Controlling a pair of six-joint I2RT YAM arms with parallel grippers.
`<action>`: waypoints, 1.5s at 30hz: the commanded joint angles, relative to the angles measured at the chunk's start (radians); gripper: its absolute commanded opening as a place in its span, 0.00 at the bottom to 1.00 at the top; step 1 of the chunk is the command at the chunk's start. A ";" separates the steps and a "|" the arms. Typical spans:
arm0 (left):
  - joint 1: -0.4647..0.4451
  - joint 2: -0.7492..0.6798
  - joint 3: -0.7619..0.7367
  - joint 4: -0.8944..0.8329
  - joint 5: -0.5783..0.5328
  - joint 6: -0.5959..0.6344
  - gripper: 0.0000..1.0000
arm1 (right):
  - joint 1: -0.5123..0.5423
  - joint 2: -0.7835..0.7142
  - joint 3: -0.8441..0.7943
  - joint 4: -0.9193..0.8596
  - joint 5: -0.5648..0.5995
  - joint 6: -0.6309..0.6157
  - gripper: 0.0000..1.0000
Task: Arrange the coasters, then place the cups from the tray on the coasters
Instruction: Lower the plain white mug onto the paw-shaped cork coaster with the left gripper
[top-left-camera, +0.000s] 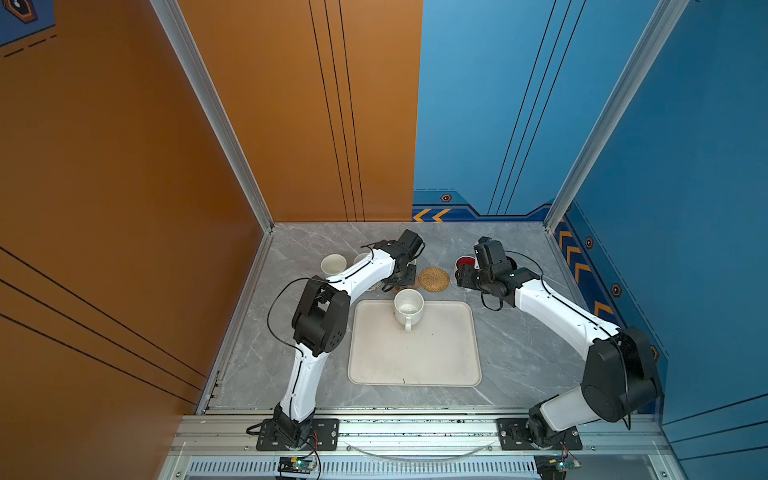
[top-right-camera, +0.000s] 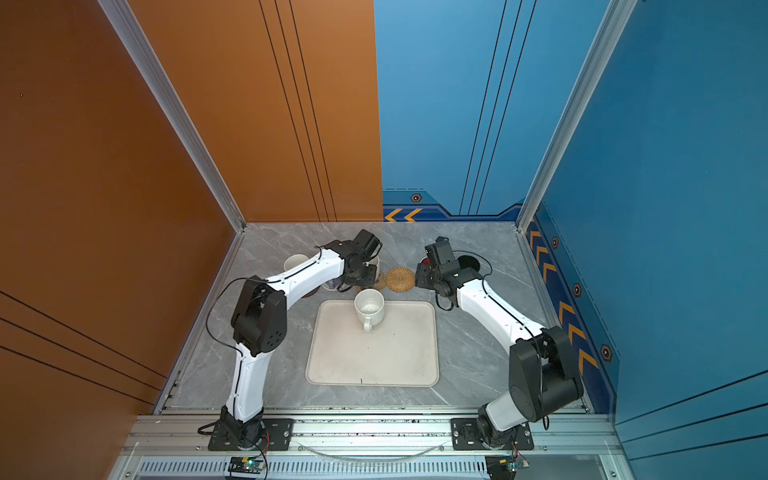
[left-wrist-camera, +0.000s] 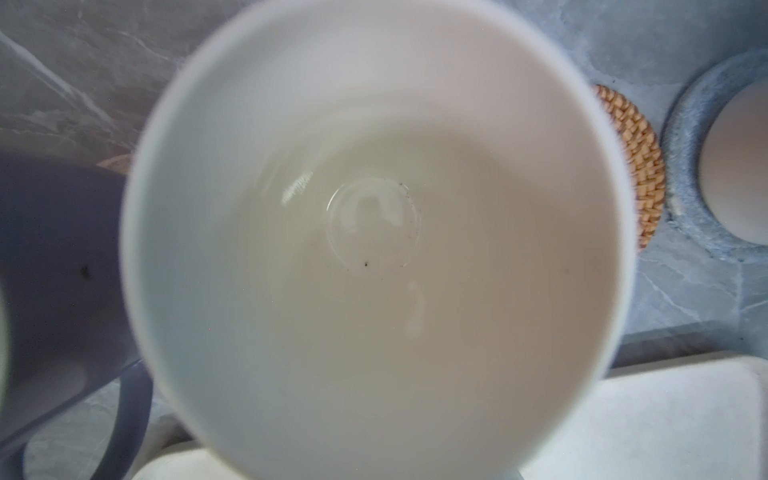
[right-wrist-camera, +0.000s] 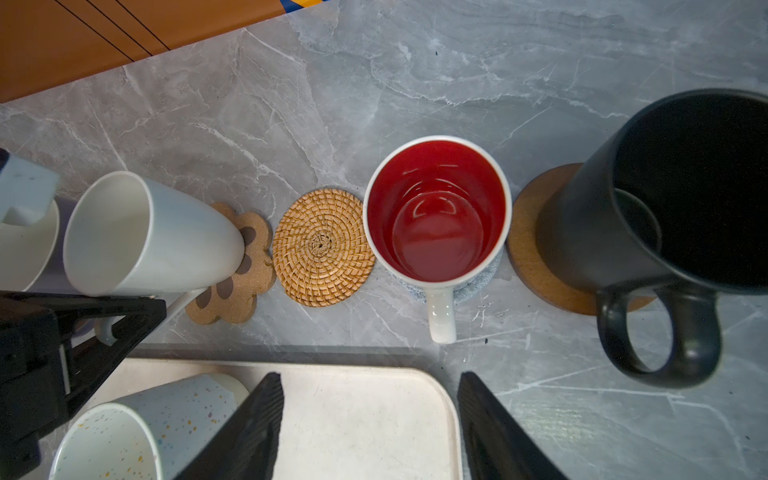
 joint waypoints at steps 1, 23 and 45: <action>0.012 0.005 -0.021 0.017 -0.012 -0.006 0.11 | -0.007 -0.013 0.014 -0.002 -0.016 0.002 0.65; 0.011 -0.001 -0.017 0.016 -0.030 -0.004 0.24 | -0.007 -0.013 0.013 0.001 -0.015 0.003 0.65; 0.007 -0.068 -0.037 0.016 -0.048 0.002 0.37 | -0.006 -0.012 0.010 0.006 -0.020 0.003 0.66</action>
